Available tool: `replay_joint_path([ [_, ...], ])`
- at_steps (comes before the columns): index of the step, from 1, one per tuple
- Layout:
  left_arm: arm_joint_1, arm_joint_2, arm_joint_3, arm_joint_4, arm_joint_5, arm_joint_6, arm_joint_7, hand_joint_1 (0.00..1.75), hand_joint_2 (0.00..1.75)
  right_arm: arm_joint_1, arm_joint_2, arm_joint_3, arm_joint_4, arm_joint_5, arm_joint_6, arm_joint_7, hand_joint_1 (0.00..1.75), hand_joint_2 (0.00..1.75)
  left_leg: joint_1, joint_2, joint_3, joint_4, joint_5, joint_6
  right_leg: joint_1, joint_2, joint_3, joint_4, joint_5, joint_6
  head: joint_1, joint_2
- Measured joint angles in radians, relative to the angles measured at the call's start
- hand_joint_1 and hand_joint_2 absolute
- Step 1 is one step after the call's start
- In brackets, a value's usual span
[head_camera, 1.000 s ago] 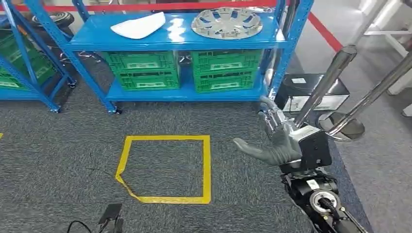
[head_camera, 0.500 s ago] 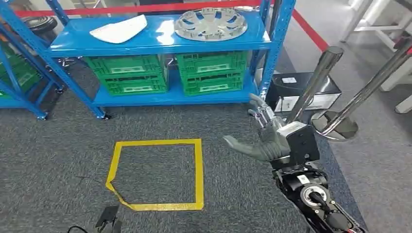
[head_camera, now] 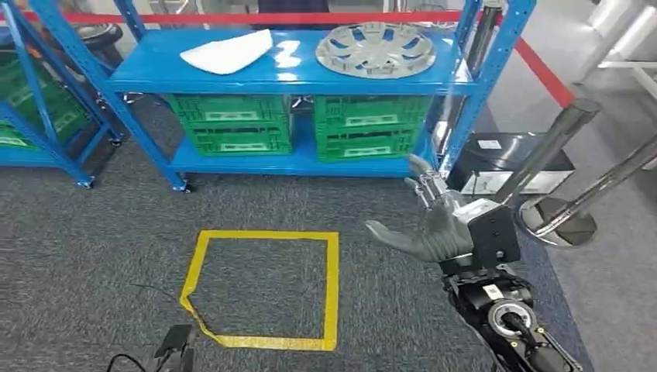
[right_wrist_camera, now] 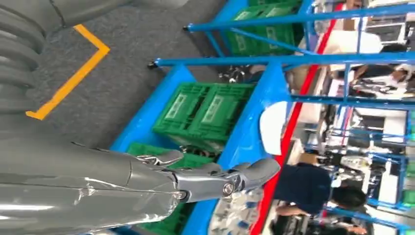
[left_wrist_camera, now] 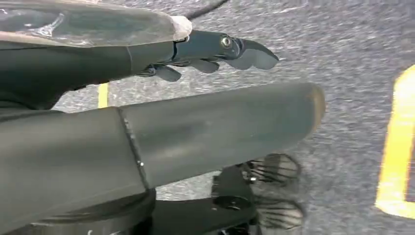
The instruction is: Take the parts from the cabinet and place them on the table.
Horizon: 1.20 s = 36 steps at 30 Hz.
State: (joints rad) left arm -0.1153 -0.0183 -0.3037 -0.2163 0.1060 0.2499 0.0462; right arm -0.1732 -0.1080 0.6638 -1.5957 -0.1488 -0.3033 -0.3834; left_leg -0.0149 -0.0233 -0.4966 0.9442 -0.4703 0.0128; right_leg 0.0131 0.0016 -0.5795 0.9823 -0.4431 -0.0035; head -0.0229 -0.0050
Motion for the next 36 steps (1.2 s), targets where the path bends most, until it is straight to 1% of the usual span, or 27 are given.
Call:
replay_joint_path([
  [1, -0.002, 0.000, 0.000, 0.000, 0.000, 0.000, 0.000, 0.00, 0.00, -0.002, 0.000, 0.000, 0.000, 0.000, 0.000, 0.002, 0.00, 1.75, 0.003, -0.003, -0.008, -0.003, -0.003, -0.005, 0.003, 0.000, 0.000, -0.007, -0.020, -0.002, 0.004, 0.000],
  [2, -0.002, 0.000, 0.000, 0.000, 0.000, 0.000, 0.000, 0.00, 0.00, -0.002, 0.000, 0.000, -0.002, 0.000, 0.000, 0.000, 0.00, 1.75, 0.004, -0.002, -0.006, -0.008, -0.006, -0.011, 0.004, 0.000, 0.004, -0.012, 0.001, -0.011, 0.008, 0.000],
  [3, 0.002, -0.001, 0.000, 0.000, 0.001, 0.000, 0.000, 0.00, 0.00, -0.002, 0.000, 0.000, -0.001, 0.000, 0.000, 0.002, 0.00, 1.75, 0.001, -0.002, -0.002, 0.011, 0.004, -0.016, 0.002, -0.002, 0.006, -0.020, 0.006, -0.018, 0.007, 0.000],
  [4, 0.002, 0.000, 0.000, 0.000, 0.001, 0.000, 0.000, 0.00, 0.00, -0.002, 0.000, 0.000, -0.001, 0.000, 0.000, 0.000, 0.00, 1.75, -0.002, -0.002, 0.008, 0.007, -0.001, -0.020, -0.006, -0.002, 0.025, -0.027, 0.011, -0.020, 0.007, 0.000],
  [5, 0.002, 0.002, -0.001, 0.000, 0.002, 0.000, 0.000, 0.00, 0.00, -0.002, 0.002, 0.000, -0.002, 0.000, 0.000, 0.000, 0.00, 1.75, 0.001, 0.002, 0.006, 0.021, -0.017, -0.023, -0.012, -0.004, 0.040, -0.036, 0.013, -0.021, 0.012, 0.000],
  [6, -0.001, 0.000, -0.001, 0.000, 0.002, 0.000, 0.001, 0.00, 0.00, -0.003, 0.002, 0.000, -0.002, 0.000, 0.000, 0.000, 0.00, 1.75, 0.002, 0.005, -0.019, 0.068, -0.037, -0.030, -0.015, -0.005, 0.047, -0.041, 0.012, -0.023, 0.005, 0.000],
  [8, -0.004, 0.000, -0.001, 0.000, 0.002, 0.000, 0.004, 0.00, 0.00, -0.003, 0.003, 0.000, -0.001, 0.000, 0.001, 0.000, 0.00, 1.75, 0.015, 0.008, -0.121, 0.233, -0.102, -0.048, -0.020, -0.007, 0.049, -0.042, 0.007, -0.023, -0.005, 0.000],
  [9, -0.002, 0.001, -0.001, 0.000, 0.002, 0.000, 0.005, 0.00, 0.00, -0.001, 0.003, 0.000, 0.000, 0.000, 0.002, 0.000, 0.00, 1.75, 0.022, 0.009, -0.168, 0.302, -0.128, -0.059, -0.022, -0.007, 0.051, -0.042, 0.002, -0.022, -0.006, 0.000],
  [10, 0.001, 0.001, -0.001, 0.001, 0.002, 0.000, 0.007, 0.00, 0.00, -0.001, 0.003, 0.001, 0.000, 0.000, 0.003, 0.000, 0.00, 1.75, 0.027, 0.011, -0.197, 0.329, -0.127, -0.067, -0.025, -0.005, 0.055, -0.042, -0.002, -0.019, -0.008, 0.000],
  [11, 0.003, 0.002, -0.001, 0.001, 0.002, 0.000, 0.007, 0.00, 0.00, -0.001, 0.003, 0.001, 0.001, 0.000, 0.003, 0.000, 0.00, 1.75, 0.033, 0.013, -0.199, 0.303, -0.098, -0.072, -0.030, -0.004, 0.060, -0.041, -0.006, -0.014, -0.010, 0.000],
  [12, 0.003, 0.002, -0.001, 0.001, 0.003, 0.000, 0.007, 0.00, 0.00, -0.001, 0.003, 0.001, 0.002, 0.000, 0.006, 0.000, 0.00, 1.75, 0.037, 0.015, -0.180, 0.236, -0.050, -0.075, -0.035, -0.003, 0.067, -0.041, -0.012, -0.009, -0.011, 0.000],
  [13, 0.003, 0.003, -0.001, 0.001, 0.003, 0.000, 0.007, 0.00, 0.00, -0.001, 0.003, 0.001, 0.002, 0.000, 0.006, 0.001, 0.00, 1.75, 0.043, 0.016, -0.141, 0.133, 0.014, -0.082, -0.041, -0.003, 0.076, -0.040, -0.018, 0.000, -0.013, 0.000],
  [14, 0.003, 0.004, -0.001, 0.001, 0.003, 0.000, 0.007, 0.00, 0.00, -0.002, 0.003, 0.001, 0.002, 0.000, 0.008, 0.000, 0.00, 1.75, 0.050, 0.020, -0.099, 0.031, 0.075, -0.091, -0.046, -0.003, 0.085, -0.039, -0.026, 0.008, -0.016, 0.000],
  [15, 0.003, 0.000, -0.001, 0.001, 0.003, 0.000, 0.007, 0.00, 0.00, -0.001, 0.003, 0.000, 0.002, 0.000, 0.008, 0.000, 0.00, 1.75, 0.049, 0.022, -0.090, -0.012, 0.073, -0.097, -0.042, -0.002, 0.091, -0.035, -0.033, 0.018, -0.025, 0.000],
  [16, 0.000, 0.001, -0.001, 0.001, 0.003, 0.000, 0.007, 0.00, 0.00, -0.002, 0.003, 0.000, 0.002, 0.000, 0.009, 0.000, 0.00, 1.75, 0.046, 0.024, -0.095, -0.009, 0.042, -0.077, -0.039, -0.002, 0.084, -0.037, -0.034, 0.023, -0.032, 0.000],
  [17, 0.000, 0.001, -0.001, 0.001, 0.004, 0.000, 0.007, 0.00, 0.00, -0.003, 0.003, 0.000, 0.002, 0.000, 0.009, 0.001, 0.00, 1.75, 0.043, 0.021, -0.096, -0.004, 0.071, -0.068, -0.037, -0.002, 0.081, -0.037, -0.039, 0.030, -0.024, 0.000],
  [18, 0.003, 0.000, -0.001, 0.002, 0.005, 0.000, 0.007, 0.00, 0.00, -0.002, 0.003, 0.001, 0.002, 0.000, 0.010, 0.001, 0.00, 1.75, 0.052, 0.017, -0.096, -0.005, 0.081, -0.064, -0.037, -0.002, 0.083, -0.030, -0.050, 0.032, -0.016, 0.000],
  [19, 0.004, 0.000, -0.001, 0.002, 0.006, 0.000, 0.007, 0.00, 0.00, -0.001, 0.003, 0.001, 0.002, 0.000, 0.010, 0.000, 0.00, 1.75, 0.049, 0.017, -0.095, -0.003, 0.078, -0.067, -0.038, -0.002, 0.085, -0.033, -0.044, 0.011, -0.011, 0.000],
  [20, 0.002, 0.000, -0.001, 0.002, 0.006, 0.000, 0.007, 0.00, 0.00, -0.002, 0.003, 0.000, 0.003, 0.000, 0.010, 0.001, 0.00, 1.75, 0.046, 0.015, -0.095, -0.003, 0.078, -0.067, -0.038, -0.002, 0.087, -0.034, -0.042, 0.004, -0.004, 0.000],
  [23, 0.002, 0.000, -0.001, 0.002, 0.006, 0.000, 0.007, 0.00, 0.00, -0.002, 0.003, 0.001, 0.003, 0.000, 0.010, 0.000, 0.00, 1.75, 0.042, 0.012, -0.094, -0.003, 0.073, -0.058, -0.039, -0.004, 0.095, -0.048, -0.042, 0.003, 0.007, 0.000],
  [25, 0.002, 0.000, -0.001, 0.002, 0.005, 0.000, 0.007, 0.00, 0.00, -0.002, 0.003, 0.001, 0.003, 0.000, 0.010, 0.000, 0.00, 1.75, 0.040, 0.012, -0.094, -0.003, 0.072, -0.052, -0.040, -0.004, 0.097, -0.053, -0.041, 0.005, 0.011, 0.000],
  [26, 0.002, 0.000, -0.001, 0.002, 0.006, 0.000, 0.007, 0.00, 0.00, -0.002, 0.003, 0.001, 0.003, 0.000, 0.010, 0.000, 0.00, 1.75, 0.039, 0.012, -0.094, -0.003, 0.071, -0.051, -0.040, -0.004, 0.097, -0.055, -0.040, 0.007, 0.011, 0.000],
  [27, 0.002, 0.000, -0.001, 0.002, 0.006, 0.000, 0.007, 0.00, 0.00, -0.002, 0.003, 0.001, 0.003, 0.000, 0.010, 0.000, 0.00, 1.75, 0.039, 0.012, -0.094, -0.002, 0.071, -0.051, -0.041, -0.004, 0.098, -0.058, -0.039, 0.018, 0.011, 0.000],
  [28, 0.002, 0.000, -0.001, 0.002, 0.006, 0.000, 0.007, 0.00, 0.00, -0.002, 0.003, 0.001, 0.003, 0.000, 0.010, 0.000, 0.00, 1.75, 0.038, 0.012, -0.095, -0.002, 0.070, -0.050, -0.043, -0.004, 0.099, -0.061, -0.039, 0.034, 0.012, 0.000],
  [29, 0.002, 0.000, -0.001, 0.002, 0.006, 0.000, 0.007, 0.00, 0.00, -0.002, 0.003, 0.001, 0.003, 0.000, 0.010, 0.000, 0.00, 1.75, 0.038, 0.012, -0.095, -0.002, 0.070, -0.049, -0.044, -0.004, 0.100, -0.062, -0.039, 0.045, 0.012, 0.000],
  [36, 0.002, 0.000, -0.001, 0.002, 0.006, 0.000, 0.007, 0.00, 0.00, -0.002, 0.003, 0.001, 0.003, 0.000, 0.010, 0.000, 0.00, 1.75, 0.039, 0.012, -0.092, -0.003, 0.072, -0.050, -0.039, -0.004, 0.099, -0.060, -0.039, 0.046, 0.012, 0.000],
])
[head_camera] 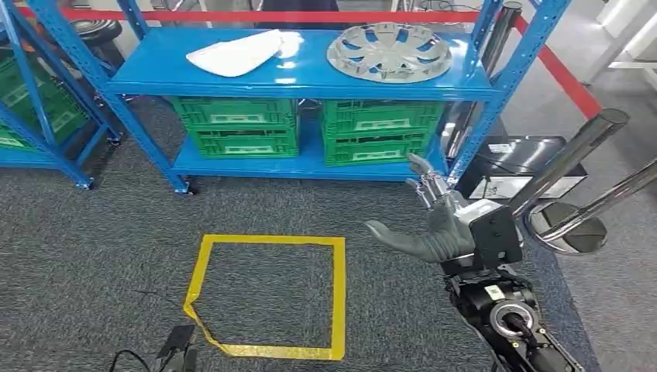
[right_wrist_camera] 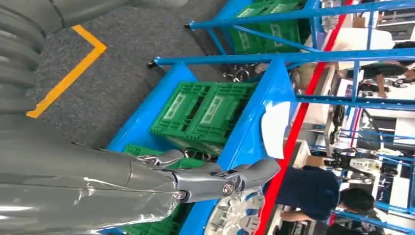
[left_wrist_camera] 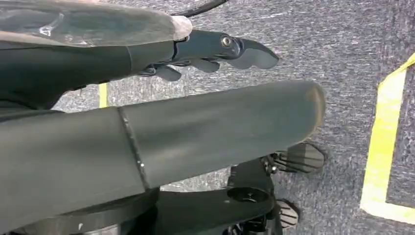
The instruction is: Take the parts from the cabinet and place them on the table.
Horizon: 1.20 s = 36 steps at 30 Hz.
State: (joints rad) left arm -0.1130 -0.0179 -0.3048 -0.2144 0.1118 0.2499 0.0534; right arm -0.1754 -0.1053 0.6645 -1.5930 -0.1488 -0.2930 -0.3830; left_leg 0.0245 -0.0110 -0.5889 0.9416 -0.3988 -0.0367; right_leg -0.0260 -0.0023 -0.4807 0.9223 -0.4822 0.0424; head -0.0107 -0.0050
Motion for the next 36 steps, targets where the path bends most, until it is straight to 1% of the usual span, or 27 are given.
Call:
replay_joint_path([
  [3, 0.000, 0.000, 0.000, 0.000, 0.000, 0.000, 0.000, 0.00, 0.00, 0.000, 0.000, 0.000, 0.000, 0.000, 0.000, -0.002, 0.00, 1.75, 0.000, 0.000, 0.002, -0.001, 0.001, -0.001, 0.000, 0.000, 0.000, 0.003, 0.000, -0.001, 0.000, 0.000],
  [8, 0.000, 0.002, -0.001, 0.000, 0.001, 0.000, 0.000, 0.00, 0.00, 0.001, 0.000, -0.002, 0.000, -0.016, -0.040, -0.009, 0.00, 1.75, 0.000, 0.000, 0.004, -0.003, 0.001, -0.001, 0.000, 0.000, -0.001, 0.006, -0.002, -0.003, 0.000, 0.000],
  [11, 0.000, 0.003, -0.002, 0.000, 0.001, 0.000, 0.000, 0.00, 0.00, 0.003, 0.000, -0.003, 0.000, -0.024, -0.049, -0.012, 0.00, 1.75, 0.000, 0.001, 0.004, -0.004, 0.001, -0.001, 0.001, 0.000, -0.002, 0.007, -0.003, -0.004, 0.000, 0.000],
  [16, 0.000, 0.004, -0.002, 0.000, 0.001, -0.001, 0.000, 0.00, 0.00, 0.008, 0.000, -0.003, 0.000, -0.024, -0.051, -0.013, 0.00, 1.75, 0.000, 0.001, 0.004, -0.004, 0.001, -0.002, 0.001, 0.000, -0.002, 0.008, -0.004, -0.005, 0.000, 0.000],
  [20, 0.000, 0.007, -0.003, 0.000, 0.000, -0.007, 0.003, 0.00, 0.00, 0.011, 0.000, -0.004, 0.000, -0.024, -0.052, -0.015, 0.00, 1.75, -0.002, 0.000, 0.004, -0.001, -0.001, 0.000, -0.002, 0.000, -0.001, 0.006, -0.004, -0.003, 0.000, 0.000],
  [22, 0.000, 0.009, -0.004, 0.000, 0.000, -0.010, 0.004, 0.00, 0.00, 0.013, 0.000, -0.004, 0.000, -0.024, -0.052, -0.015, 0.00, 1.75, -0.004, 0.000, 0.004, 0.001, -0.003, 0.003, -0.003, 0.000, 0.000, 0.006, -0.004, -0.001, 0.000, 0.000],
  [27, 0.000, 0.013, -0.012, 0.000, -0.001, -0.016, 0.006, 0.00, 0.00, 0.013, 0.000, -0.004, -0.001, -0.024, -0.052, -0.015, 0.00, 1.75, -0.012, 0.000, 0.003, 0.004, -0.011, 0.015, -0.011, -0.001, 0.006, -0.002, -0.006, 0.012, 0.000, 0.000],
  [28, -0.001, 0.014, -0.012, 0.000, -0.001, -0.016, 0.006, 0.00, 0.00, 0.012, 0.000, -0.004, -0.002, -0.024, -0.052, -0.015, 0.00, 1.75, -0.009, 0.000, 0.009, -0.007, -0.008, 0.020, -0.010, -0.001, 0.010, -0.004, -0.008, 0.017, -0.002, 0.000],
  [29, 0.000, 0.013, -0.012, 0.000, -0.001, -0.016, 0.008, 0.00, 0.00, 0.013, 0.000, -0.005, -0.004, -0.024, -0.052, -0.016, 0.00, 1.75, 0.000, 0.002, 0.021, -0.020, -0.004, 0.025, -0.014, -0.001, 0.010, 0.010, -0.017, 0.017, 0.002, 0.000],
  [30, 0.000, 0.013, -0.012, 0.000, -0.001, -0.016, 0.008, 0.00, 0.00, 0.012, 0.000, -0.006, -0.004, -0.024, -0.052, -0.017, 0.00, 1.75, 0.000, 0.003, 0.029, -0.026, -0.004, 0.029, -0.011, 0.000, -0.015, 0.065, -0.051, 0.014, 0.006, 0.000],
  [31, -0.001, 0.014, -0.012, 0.000, -0.001, -0.016, 0.008, 0.00, 0.00, 0.012, 0.000, -0.007, -0.004, -0.024, -0.052, -0.016, 0.00, 1.75, 0.000, 0.004, 0.030, -0.026, -0.005, 0.031, -0.009, 0.001, -0.059, 0.155, -0.095, 0.014, 0.010, 0.000],
  [32, -0.002, 0.013, -0.013, 0.000, -0.001, -0.016, 0.008, 0.00, 0.00, 0.016, 0.000, -0.008, -0.004, -0.024, -0.052, -0.015, 0.00, 1.75, -0.002, 0.004, 0.031, -0.026, -0.007, 0.033, -0.009, 0.002, -0.111, 0.252, -0.134, 0.015, 0.013, 0.000],
  [33, -0.002, 0.013, -0.013, 0.000, -0.001, -0.016, 0.008, 0.00, 0.00, 0.020, 0.000, -0.008, -0.004, -0.024, -0.052, -0.015, 0.00, 1.75, -0.003, 0.004, 0.032, -0.026, -0.008, 0.034, -0.009, 0.002, -0.153, 0.326, -0.156, 0.015, 0.013, 0.000],
  [34, -0.001, 0.012, -0.013, 0.000, -0.001, -0.016, 0.010, 0.00, 0.00, 0.022, 0.000, -0.008, -0.004, -0.024, -0.052, -0.014, 0.00, 1.75, -0.003, 0.003, 0.033, -0.025, -0.009, 0.033, -0.009, 0.002, -0.175, 0.356, -0.152, 0.015, 0.013, 0.000],
  [35, -0.001, 0.012, -0.013, 0.000, -0.001, -0.016, 0.010, 0.00, 0.00, 0.023, 0.000, -0.008, -0.004, -0.024, -0.052, -0.014, 0.00, 1.75, -0.003, 0.000, 0.036, -0.025, -0.012, 0.031, -0.010, 0.001, -0.170, 0.330, -0.120, 0.014, 0.013, 0.000],
  [36, 0.000, 0.012, -0.013, 0.000, -0.001, -0.016, 0.010, 0.00, 0.00, 0.023, 0.000, -0.008, -0.004, -0.024, -0.052, -0.014, 0.00, 1.75, -0.001, -0.003, 0.041, -0.023, -0.015, 0.027, -0.010, 0.001, -0.141, 0.257, -0.069, 0.012, 0.015, 0.000],
])
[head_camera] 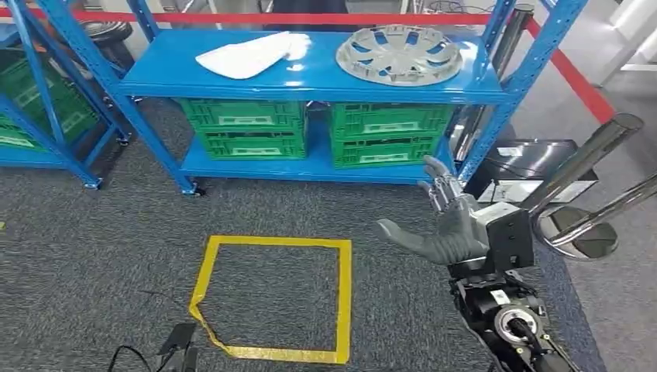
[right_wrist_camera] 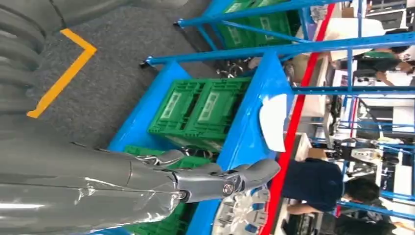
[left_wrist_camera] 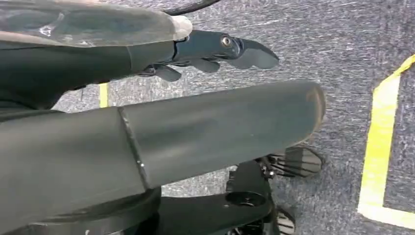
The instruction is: Take the parts from the cabinet and place them on the table.
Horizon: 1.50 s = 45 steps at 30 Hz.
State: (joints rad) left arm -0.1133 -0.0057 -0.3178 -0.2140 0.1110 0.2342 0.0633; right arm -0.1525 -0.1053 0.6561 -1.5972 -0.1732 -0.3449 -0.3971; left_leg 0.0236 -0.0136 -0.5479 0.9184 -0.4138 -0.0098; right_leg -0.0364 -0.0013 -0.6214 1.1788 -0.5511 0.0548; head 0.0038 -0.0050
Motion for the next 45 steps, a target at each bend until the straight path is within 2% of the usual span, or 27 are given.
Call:
replay_joint_path([
  [2, 0.000, -0.001, 0.000, 0.000, 0.000, 0.000, 0.000, 0.00, 0.00, -0.001, 0.000, -0.002, 0.000, 0.000, 0.000, 0.000, 0.00, 1.75, 0.003, -0.005, 0.008, 0.009, -0.010, -0.013, -0.001, 0.000, 0.085, -0.197, 0.103, -0.003, 0.006, 0.000],
  [3, -0.001, -0.001, 0.000, 0.000, 0.000, 0.000, 0.000, 0.00, 0.00, -0.001, 0.000, -0.001, 0.000, 0.000, 0.000, 0.001, 0.00, 1.75, -0.003, -0.006, 0.006, 0.013, -0.014, -0.021, 0.004, 0.004, 0.092, -0.216, 0.086, -0.006, 0.007, 0.000],
  [6, -0.002, -0.001, -0.001, 0.000, 0.000, 0.000, 0.000, 0.00, 0.00, 0.000, 0.000, -0.001, 0.000, 0.000, 0.000, 0.001, 0.00, 1.75, 0.001, -0.008, 0.005, 0.007, -0.009, -0.040, 0.015, 0.008, 0.084, -0.212, 0.090, -0.027, 0.000, 0.000],
  [8, -0.003, -0.001, -0.001, 0.000, 0.000, 0.000, 0.000, 0.00, 0.00, -0.003, 0.001, -0.002, 0.000, 0.000, 0.000, 0.000, 0.00, 1.75, 0.005, -0.003, 0.003, 0.018, -0.018, -0.052, 0.007, 0.007, 0.091, -0.222, 0.096, -0.043, -0.002, 0.000],
  [9, -0.004, -0.001, -0.002, 0.000, 0.000, 0.000, 0.000, 0.00, 0.00, -0.003, 0.001, -0.002, 0.000, 0.000, 0.000, 0.000, 0.00, 1.75, 0.005, 0.004, -0.015, 0.062, -0.044, -0.053, 0.008, 0.007, 0.092, -0.223, 0.095, -0.047, -0.011, 0.000],
  [12, -0.003, -0.002, -0.003, 0.000, 0.000, 0.000, 0.001, 0.00, 0.00, -0.003, 0.001, -0.002, 0.000, 0.000, 0.000, 0.001, 0.00, 1.75, 0.002, 0.006, -0.150, 0.326, -0.156, -0.057, 0.015, 0.002, 0.092, -0.222, 0.092, -0.057, -0.028, 0.000],
  [13, -0.001, -0.002, -0.004, 0.000, 0.000, 0.000, 0.001, 0.00, 0.00, -0.002, 0.001, -0.002, 0.000, 0.000, 0.000, 0.001, 0.00, 1.75, 0.002, 0.006, -0.176, 0.368, -0.161, -0.056, 0.018, 0.002, 0.093, -0.222, 0.091, -0.059, -0.031, 0.000],
  [14, 0.000, -0.002, -0.004, 0.000, 0.000, 0.000, 0.001, 0.00, 0.00, -0.002, 0.001, -0.002, 0.000, 0.000, 0.000, 0.001, 0.00, 1.75, 0.002, 0.006, -0.175, 0.355, -0.139, -0.053, 0.021, 0.003, 0.096, -0.222, 0.089, -0.061, -0.034, 0.000],
  [15, 0.000, -0.002, -0.004, 0.000, -0.002, 0.000, 0.001, 0.00, 0.00, -0.002, 0.001, -0.002, 0.000, 0.000, 0.000, 0.002, 0.00, 1.75, 0.000, 0.006, -0.149, 0.296, -0.099, -0.047, 0.022, 0.004, 0.099, -0.222, 0.087, -0.061, -0.036, 0.000],
  [17, -0.002, -0.001, -0.005, 0.000, -0.003, 0.000, 0.001, 0.00, 0.00, -0.003, 0.001, -0.002, 0.000, 0.000, 0.000, 0.002, 0.00, 1.75, -0.004, 0.006, -0.056, 0.098, -0.001, -0.032, 0.024, 0.006, 0.110, -0.222, 0.081, -0.059, -0.042, 0.000],
  [18, -0.003, 0.000, -0.005, 0.000, -0.003, 0.000, 0.001, 0.00, 0.00, -0.003, 0.001, -0.002, 0.000, 0.000, -0.002, 0.002, 0.00, 1.75, -0.011, 0.008, -0.026, 0.029, 0.005, -0.021, 0.025, 0.006, 0.110, -0.222, 0.077, -0.056, -0.044, 0.000],
  [22, -0.004, 0.000, -0.006, 0.000, -0.003, 0.000, 0.004, 0.00, 0.00, -0.002, 0.001, -0.001, 0.000, 0.000, -0.007, 0.003, 0.00, 1.75, -0.020, 0.009, -0.025, 0.022, 0.000, -0.013, 0.026, 0.006, 0.111, -0.229, 0.073, -0.035, -0.039, 0.000],
  [23, -0.005, -0.001, -0.006, 0.000, -0.003, 0.000, 0.004, 0.00, 0.00, -0.002, 0.001, -0.002, -0.003, 0.000, -0.011, 0.004, 0.00, 1.75, -0.009, 0.010, -0.017, 0.009, 0.004, -0.007, 0.027, 0.006, 0.111, -0.225, 0.066, -0.029, -0.039, 0.000],
  [25, -0.005, -0.001, -0.006, 0.000, -0.005, 0.000, 0.004, 0.00, 0.00, -0.003, 0.001, -0.002, -0.006, 0.003, -0.012, 0.003, 0.00, 1.75, -0.010, 0.010, -0.007, 0.004, 0.000, 0.003, 0.027, 0.006, 0.074, -0.128, 0.009, -0.024, -0.023, 0.000],
  [27, -0.005, -0.002, -0.007, 0.000, -0.005, 0.000, 0.005, 0.00, 0.00, 0.001, 0.001, -0.002, -0.006, 0.003, -0.012, 0.004, 0.00, 1.75, -0.011, 0.010, -0.003, 0.004, -0.004, 0.008, 0.026, 0.006, -0.016, 0.049, -0.065, -0.019, -0.018, 0.000],
  [28, -0.004, -0.003, -0.007, 0.000, -0.005, 0.000, 0.005, 0.00, 0.00, 0.004, 0.001, -0.002, -0.006, 0.003, -0.012, 0.004, 0.00, 1.75, -0.011, 0.010, -0.001, 0.005, -0.006, 0.009, 0.026, 0.006, -0.052, 0.110, -0.079, -0.017, -0.018, 0.000],
  [29, -0.004, -0.003, -0.008, 0.000, -0.005, 0.000, 0.007, 0.00, 0.00, 0.007, 0.001, -0.002, -0.006, 0.003, -0.012, 0.005, 0.00, 1.75, -0.011, 0.008, 0.002, 0.005, -0.009, 0.008, 0.026, 0.006, -0.065, 0.120, -0.063, -0.016, -0.016, 0.000],
  [30, -0.003, -0.003, -0.008, 0.000, -0.005, 0.000, 0.007, 0.00, 0.00, 0.007, 0.001, -0.003, -0.006, 0.003, -0.013, 0.005, 0.00, 1.75, -0.010, 0.006, 0.007, 0.006, -0.012, 0.006, 0.025, 0.006, -0.051, 0.072, -0.020, -0.016, -0.013, 0.000],
  [32, -0.004, -0.004, -0.011, 0.000, -0.005, 0.000, 0.007, 0.00, 0.00, 0.006, 0.001, -0.003, -0.006, 0.003, -0.013, 0.005, 0.00, 1.75, -0.008, 0.003, 0.019, 0.010, -0.022, 0.000, 0.023, 0.005, 0.030, -0.113, 0.090, -0.019, -0.008, 0.000],
  [33, -0.004, -0.004, -0.013, 0.000, -0.005, 0.000, 0.007, 0.00, 0.00, 0.006, 0.001, -0.003, -0.006, 0.003, -0.013, 0.005, 0.00, 1.75, -0.009, 0.002, 0.020, 0.012, -0.027, -0.006, 0.023, 0.005, 0.060, -0.193, 0.119, -0.022, -0.006, 0.000],
  [34, -0.006, -0.004, -0.015, 0.000, -0.005, 0.000, 0.008, 0.00, 0.00, 0.006, 0.001, -0.002, -0.006, 0.003, -0.014, 0.006, 0.00, 1.75, -0.016, 0.001, 0.017, 0.021, -0.032, -0.012, 0.028, 0.007, 0.071, -0.214, 0.104, -0.027, -0.003, 0.000],
  [38, -0.005, -0.004, -0.019, 0.000, -0.005, 0.000, 0.010, 0.00, 0.00, 0.007, 0.000, -0.003, -0.009, 0.003, -0.016, 0.006, 0.00, 1.75, -0.012, 0.002, 0.019, 0.015, -0.034, -0.033, 0.026, 0.012, 0.071, -0.218, 0.108, -0.053, -0.008, 0.000],
  [40, -0.006, -0.004, -0.022, 0.000, -0.005, 0.000, 0.010, 0.00, 0.00, 0.007, 0.000, -0.003, -0.014, 0.005, -0.016, 0.007, 0.00, 1.75, -0.010, 0.005, -0.015, 0.094, -0.079, -0.042, 0.021, 0.010, 0.079, -0.225, 0.108, -0.062, -0.017, 0.000],
  [42, -0.006, -0.004, -0.024, 0.000, -0.005, 0.000, 0.011, 0.00, 0.00, 0.008, 0.000, -0.002, -0.014, 0.005, -0.015, 0.008, 0.00, 1.75, -0.008, 0.006, -0.111, 0.275, -0.155, -0.049, 0.021, 0.007, 0.079, -0.225, 0.105, -0.066, -0.028, 0.000],
  [43, -0.004, -0.004, -0.025, 0.000, -0.005, 0.000, 0.011, 0.00, 0.00, 0.009, 0.000, -0.002, -0.014, 0.005, -0.016, 0.009, 0.00, 1.75, -0.008, 0.006, -0.152, 0.344, -0.174, -0.052, 0.022, 0.007, 0.079, -0.224, 0.104, -0.068, -0.029, 0.000],
  [44, -0.002, -0.004, -0.025, 0.000, -0.005, 0.000, 0.011, 0.00, 0.00, 0.009, 0.000, -0.002, -0.014, 0.005, -0.016, 0.009, 0.00, 1.75, -0.008, 0.006, -0.169, 0.363, -0.166, -0.052, 0.022, 0.008, 0.080, -0.224, 0.102, -0.068, -0.032, 0.000],
  [45, -0.002, -0.003, -0.025, 0.000, -0.005, 0.000, 0.011, 0.00, 0.00, 0.009, 0.000, -0.002, -0.014, 0.005, -0.016, 0.010, 0.00, 1.75, -0.008, 0.006, -0.161, 0.332, -0.136, -0.051, 0.022, 0.009, 0.083, -0.224, 0.100, -0.068, -0.035, 0.000],
])
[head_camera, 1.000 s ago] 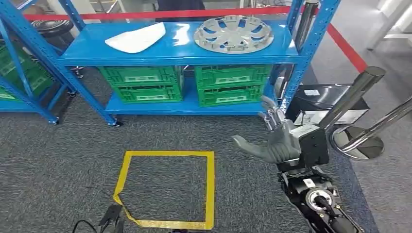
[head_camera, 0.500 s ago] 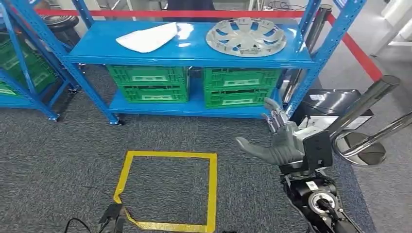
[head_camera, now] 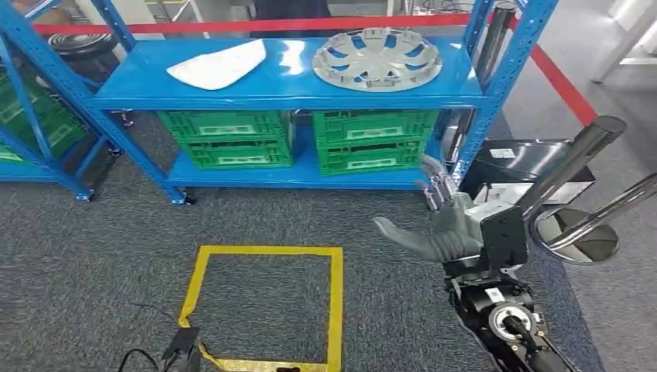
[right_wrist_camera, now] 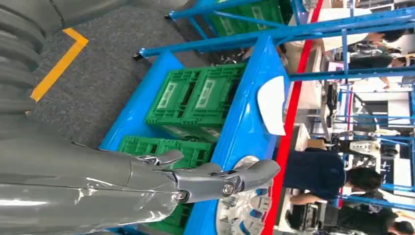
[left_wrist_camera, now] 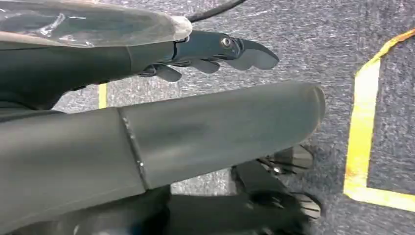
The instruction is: Take the parts from the cabinet and place them on the table.
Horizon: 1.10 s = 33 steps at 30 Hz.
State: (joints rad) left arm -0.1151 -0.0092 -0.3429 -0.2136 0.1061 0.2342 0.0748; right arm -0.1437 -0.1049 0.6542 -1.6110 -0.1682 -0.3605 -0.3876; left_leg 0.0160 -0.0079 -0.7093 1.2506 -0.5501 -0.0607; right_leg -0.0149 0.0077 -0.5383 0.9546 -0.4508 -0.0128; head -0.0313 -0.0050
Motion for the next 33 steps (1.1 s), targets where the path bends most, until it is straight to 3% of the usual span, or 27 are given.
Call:
replay_joint_path([
  [1, 0.000, 0.001, 0.000, 0.000, 0.000, 0.000, 0.000, 0.00, 0.00, 0.000, 0.000, 0.000, 0.000, 0.000, 0.000, 0.000, 0.00, 1.75, 0.000, 0.000, 0.033, -0.077, 0.048, 0.002, -0.001, 0.001, 0.005, 0.000, -0.003, 0.002, -0.004, 0.000],
  [3, -0.002, 0.002, 0.000, 0.000, 0.000, 0.000, 0.000, 0.00, 0.00, -0.001, 0.000, 0.000, 0.000, -0.001, 0.000, 0.000, 0.00, 1.75, 0.000, 0.002, 0.130, -0.279, 0.140, 0.010, -0.001, 0.002, 0.016, 0.000, -0.011, 0.010, -0.011, 0.000],
  [4, -0.004, 0.002, 0.000, 0.000, 0.000, 0.000, 0.000, 0.00, 0.00, -0.001, 0.000, 0.000, 0.000, -0.001, 0.000, 0.000, 0.00, 1.75, -0.005, 0.003, 0.145, -0.312, 0.133, 0.015, 0.008, 0.004, 0.016, 0.004, -0.017, 0.018, -0.015, 0.000],
  [7, -0.002, 0.002, -0.001, 0.000, 0.000, 0.000, 0.000, 0.00, 0.00, -0.001, 0.000, 0.001, 0.000, -0.001, 0.001, 0.000, 0.00, 1.75, -0.010, 0.001, 0.142, -0.311, 0.129, 0.032, 0.006, 0.005, 0.021, -0.005, -0.020, 0.031, -0.002, 0.000],
  [9, -0.002, 0.001, -0.002, 0.000, 0.000, 0.000, 0.000, 0.00, 0.00, 0.000, 0.000, 0.000, -0.002, -0.001, 0.002, 0.000, 0.00, 1.75, -0.003, 0.002, 0.154, -0.324, 0.134, 0.046, 0.001, 0.002, 0.023, 0.008, -0.032, 0.045, -0.002, 0.000],
  [10, -0.002, 0.002, -0.002, 0.000, 0.000, 0.000, 0.000, 0.00, 0.00, -0.002, 0.000, 0.000, -0.002, -0.001, 0.001, -0.001, 0.00, 1.75, -0.003, 0.002, 0.159, -0.326, 0.131, 0.053, 0.003, -0.001, 0.004, 0.058, -0.064, 0.047, 0.007, 0.000],
  [12, -0.003, 0.002, -0.002, 0.000, 0.000, 0.000, 0.000, 0.00, 0.00, 0.000, 0.000, 0.000, -0.002, -0.001, 0.000, -0.001, 0.00, 1.75, -0.005, 0.003, 0.163, -0.325, 0.127, 0.059, 0.003, -0.001, -0.083, 0.234, -0.147, 0.052, 0.016, 0.000],
  [13, -0.002, 0.002, -0.002, 0.000, 0.000, 0.000, 0.000, 0.00, 0.00, 0.002, 0.000, 0.001, -0.002, -0.001, 0.000, -0.001, 0.00, 1.75, -0.006, 0.002, 0.164, -0.325, 0.125, 0.062, 0.003, -0.001, -0.127, 0.315, -0.173, 0.053, 0.018, 0.000],
  [14, -0.001, 0.002, -0.002, 0.000, 0.000, 0.000, 0.000, 0.00, 0.00, 0.003, 0.000, 0.001, -0.002, -0.001, 0.000, 0.000, 0.00, 1.75, -0.007, 0.001, 0.167, -0.325, 0.122, 0.062, 0.003, -0.001, -0.152, 0.350, -0.172, 0.052, 0.019, 0.000],
  [15, 0.000, 0.002, -0.002, 0.000, 0.000, 0.000, 0.000, 0.00, 0.00, 0.003, 0.000, 0.001, -0.002, -0.001, 0.000, 0.000, 0.00, 1.75, -0.007, 0.000, 0.171, -0.325, 0.119, 0.061, 0.004, -0.001, -0.147, 0.325, -0.142, 0.051, 0.021, 0.000],
  [16, 0.000, 0.002, -0.002, 0.000, 0.000, 0.000, 0.000, 0.00, 0.00, 0.003, 0.000, 0.001, -0.002, -0.001, 0.000, 0.000, 0.00, 1.75, -0.007, -0.002, 0.177, -0.325, 0.116, 0.060, 0.004, -0.001, -0.121, 0.260, -0.095, 0.048, 0.023, 0.000],
  [18, 0.000, 0.002, -0.002, 0.000, 0.000, 0.000, -0.001, 0.00, 0.00, 0.003, 0.000, 0.001, -0.002, -0.001, 0.001, 0.000, 0.00, 1.75, -0.008, -0.004, 0.193, -0.325, 0.106, 0.055, 0.006, -0.001, -0.034, 0.066, 0.009, 0.037, 0.027, 0.000],
  [19, -0.001, 0.001, -0.002, 0.000, 0.000, 0.000, -0.001, 0.00, 0.00, 0.002, 0.000, 0.001, -0.002, -0.001, 0.001, -0.001, 0.00, 1.75, -0.011, -0.005, 0.196, -0.324, 0.102, 0.051, 0.011, -0.001, -0.007, 0.011, 0.011, 0.028, 0.028, 0.000],
  [22, -0.001, 0.001, -0.003, 0.000, 0.001, -0.002, -0.001, 0.00, 0.00, 0.003, 0.000, 0.001, -0.002, -0.004, 0.001, -0.001, 0.00, 1.75, -0.009, -0.005, 0.193, -0.325, 0.099, 0.037, 0.018, 0.003, -0.010, 0.004, 0.009, 0.019, 0.027, 0.000],
  [24, -0.002, 0.003, -0.004, 0.000, 0.001, -0.002, -0.001, 0.00, 0.00, 0.001, 0.000, 0.001, -0.002, -0.004, 0.001, -0.002, 0.00, 1.75, -0.010, -0.003, 0.197, -0.319, 0.091, 0.025, 0.004, 0.003, 0.003, -0.013, 0.015, 0.008, 0.028, 0.000],
  [25, -0.003, 0.002, -0.004, 0.000, 0.001, -0.003, -0.001, 0.00, 0.00, -0.001, 0.000, 0.000, -0.002, -0.004, 0.002, -0.002, 0.00, 1.75, -0.011, -0.001, 0.183, -0.283, 0.070, 0.021, 0.004, 0.002, 0.007, -0.015, 0.014, 0.004, 0.022, 0.000],
  [26, -0.004, 0.002, -0.005, 0.000, 0.001, -0.003, -0.001, 0.00, 0.00, -0.002, 0.000, 0.000, -0.002, -0.004, 0.002, -0.001, 0.00, 1.75, -0.009, 0.000, 0.146, -0.209, 0.033, 0.018, 0.003, 0.000, 0.008, -0.015, 0.012, -0.001, 0.015, 0.000],
  [28, -0.002, 0.002, -0.005, 0.000, 0.001, -0.003, -0.001, 0.00, 0.00, -0.001, 0.000, 0.001, -0.002, -0.004, 0.002, -0.001, 0.00, 1.75, -0.005, 0.000, 0.042, -0.020, -0.040, 0.009, 0.003, -0.002, 0.009, -0.015, 0.008, -0.005, 0.008, 0.000],
  [29, 0.000, 0.003, -0.005, 0.000, 0.001, -0.003, -0.001, 0.00, 0.00, 0.000, 0.000, 0.001, -0.002, -0.004, 0.002, -0.001, 0.00, 1.75, -0.003, 0.000, 0.010, 0.027, -0.045, 0.006, 0.003, -0.002, 0.010, -0.015, 0.006, -0.005, 0.007, 0.000],
  [30, 0.002, 0.003, -0.005, 0.000, 0.001, -0.003, -0.001, 0.00, 0.00, 0.000, 0.000, 0.001, -0.002, -0.005, 0.002, -0.001, 0.00, 1.75, -0.001, 0.000, 0.003, 0.019, -0.023, 0.005, 0.003, -0.001, 0.013, -0.015, 0.004, -0.004, 0.003, 0.000],
  [31, 0.002, 0.004, -0.005, 0.000, 0.001, -0.003, -0.001, 0.00, 0.00, 0.000, 0.000, 0.001, -0.002, -0.005, 0.002, -0.001, 0.00, 1.75, 0.001, 0.000, 0.024, -0.036, 0.019, 0.004, 0.002, 0.000, 0.018, -0.015, 0.001, -0.002, 0.000, 0.000],
  [33, 0.001, 0.006, -0.005, 0.000, 0.001, -0.003, -0.001, 0.00, 0.00, -0.001, 0.000, 0.001, -0.002, -0.005, 0.003, -0.001, 0.00, 1.75, 0.005, 0.002, 0.114, -0.239, 0.125, 0.004, -0.002, 0.002, 0.031, -0.014, -0.009, 0.007, -0.005, 0.000],
])
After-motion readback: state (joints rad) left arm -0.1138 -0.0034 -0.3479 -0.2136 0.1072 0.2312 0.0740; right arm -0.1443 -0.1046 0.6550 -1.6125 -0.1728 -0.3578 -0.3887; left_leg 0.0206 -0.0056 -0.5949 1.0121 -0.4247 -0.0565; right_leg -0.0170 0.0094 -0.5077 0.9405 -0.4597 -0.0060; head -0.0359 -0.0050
